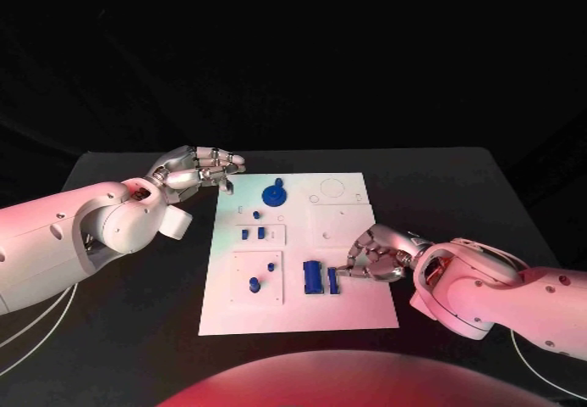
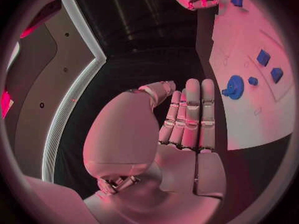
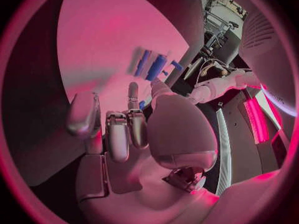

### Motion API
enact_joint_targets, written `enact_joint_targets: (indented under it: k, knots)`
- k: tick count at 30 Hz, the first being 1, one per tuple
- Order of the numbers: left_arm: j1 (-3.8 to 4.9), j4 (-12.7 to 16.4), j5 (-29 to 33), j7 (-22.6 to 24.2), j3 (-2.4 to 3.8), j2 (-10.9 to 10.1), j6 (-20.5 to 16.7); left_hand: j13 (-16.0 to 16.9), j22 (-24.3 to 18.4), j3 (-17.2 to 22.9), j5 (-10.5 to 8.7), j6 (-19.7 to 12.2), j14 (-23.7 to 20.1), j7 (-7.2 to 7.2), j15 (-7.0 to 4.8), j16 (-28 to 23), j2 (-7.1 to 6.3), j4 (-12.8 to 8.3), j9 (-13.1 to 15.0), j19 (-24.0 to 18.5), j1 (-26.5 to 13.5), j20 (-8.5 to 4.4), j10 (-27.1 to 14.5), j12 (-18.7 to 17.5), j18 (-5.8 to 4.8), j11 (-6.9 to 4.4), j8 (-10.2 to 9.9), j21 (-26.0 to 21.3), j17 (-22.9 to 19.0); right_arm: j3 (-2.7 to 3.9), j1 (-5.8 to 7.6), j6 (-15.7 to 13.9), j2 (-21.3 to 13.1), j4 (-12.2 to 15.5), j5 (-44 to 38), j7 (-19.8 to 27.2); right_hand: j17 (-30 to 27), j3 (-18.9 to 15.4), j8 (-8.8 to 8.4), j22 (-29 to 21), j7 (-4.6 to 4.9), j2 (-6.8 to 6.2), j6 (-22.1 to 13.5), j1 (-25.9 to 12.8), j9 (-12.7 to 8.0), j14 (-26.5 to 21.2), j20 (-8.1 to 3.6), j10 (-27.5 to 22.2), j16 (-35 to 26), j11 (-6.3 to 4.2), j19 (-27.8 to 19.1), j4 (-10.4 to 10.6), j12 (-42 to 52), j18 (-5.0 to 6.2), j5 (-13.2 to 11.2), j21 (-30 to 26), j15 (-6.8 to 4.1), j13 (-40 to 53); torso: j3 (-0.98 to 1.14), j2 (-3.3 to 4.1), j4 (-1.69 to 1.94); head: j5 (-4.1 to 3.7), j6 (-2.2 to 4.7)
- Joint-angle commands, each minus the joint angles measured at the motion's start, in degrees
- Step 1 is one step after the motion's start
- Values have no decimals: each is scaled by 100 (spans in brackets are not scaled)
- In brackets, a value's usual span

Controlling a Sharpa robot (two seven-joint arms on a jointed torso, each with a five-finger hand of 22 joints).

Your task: Assemble the parts on the task board

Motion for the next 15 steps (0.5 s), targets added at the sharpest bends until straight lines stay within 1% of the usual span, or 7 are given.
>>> enact_joint_targets:
  k: [1,6,8,9,11,13,15]
  knots:
    - [0,9,59,134,3,25,-79,-4,5,20,2,-26,-35,162,17,-38,-16,30,-6,-34,-71,0,-23,33,72,6,42,8,-6,3,126,-551,-8,-111,574,1051,1045,-51,-25,829,13,-7,-81,176,-11,504,43,384,-37,47,-33,-8,-61,-28,33,-125,52,1129,-11,-18,8,-11,34]
    - [-3,-7,204,282,3,65,-240,-2,-13,-23,-20,-41,-55,162,30,-29,-40,86,-12,-70,-174,19,-21,52,70,9,63,-27,-2,4,342,-851,106,-531,1830,2086,142,-78,-180,423,182,43,-459,743,-89,275,153,-47,-473,195,-483,-12,-1176,206,26,-1842,174,557,-31,-51,14,-20,114]
    - [-6,-22,280,385,3,92,-344,1,-47,-71,-29,-55,-115,159,40,-57,-68,136,-15,-106,-252,36,-26,64,69,8,80,-89,-12,5,412,-885,226,-806,2369,2496,-678,-23,-259,-49,249,104,-619,1109,-135,28,206,-522,-983,251,-944,-40,-2304,421,33,-3492,223,-75,-63,-99,-9,-13,132]
    - [-9,-38,333,448,3,114,-408,4,-200,-133,-44,-95,-525,171,93,-307,-110,200,-19,-357,-320,84,-19,96,57,21,121,-388,-120,6,442,-887,305,-974,2654,2720,-1172,10,-289,-330,271,119,-632,1296,-169,-133,234,-800,-1345,271,-1178,-20,-2952,515,31,-4292,245,-476,-70,-114,-18,-3,148]
    - [-13,-74,440,559,3,161,-508,4,-442,-190,-46,-138,-1024,178,181,-686,-142,264,-21,-661,-357,184,-31,119,15,58,174,-835,-300,12,482,-851,441,-1253,3110,3072,-2089,30,-367,-563,310,126,-651,1467,-242,-451,282,-1314,-2076,307,-1284,-14,-4146,511,4,-4547,282,-1264,-92,-150,-29,2,205]
    - [-18,-120,554,687,3,214,-643,-26,-797,-248,-60,-199,-1532,223,321,-1155,-156,331,-26,-964,-363,322,-110,61,-29,115,239,-1442,-526,30,518,-786,602,-1573,3603,3438,-3617,98,-477,-919,389,129,-701,1670,-363,-1108,372,-1825,-3483,384,-1498,-11,-5155,504,-50,-4924,365,-2067,-105,-176,-40,1,265]
    - [-25,-207,630,813,3,286,-808,-53,-1145,-180,-54,-192,-1687,212,372,-1561,-68,350,-24,-1124,-256,450,-11,-35,-29,97,336,-2000,-726,55,547,-686,772,-1911,4079,3781,-3913,191,-546,-1305,416,160,-712,1792,-482,-1345,459,-2039,-4151,442,-1687,-1,-5579,504,-93,-5284,435,-2600,-109,-192,-46,-11,335]
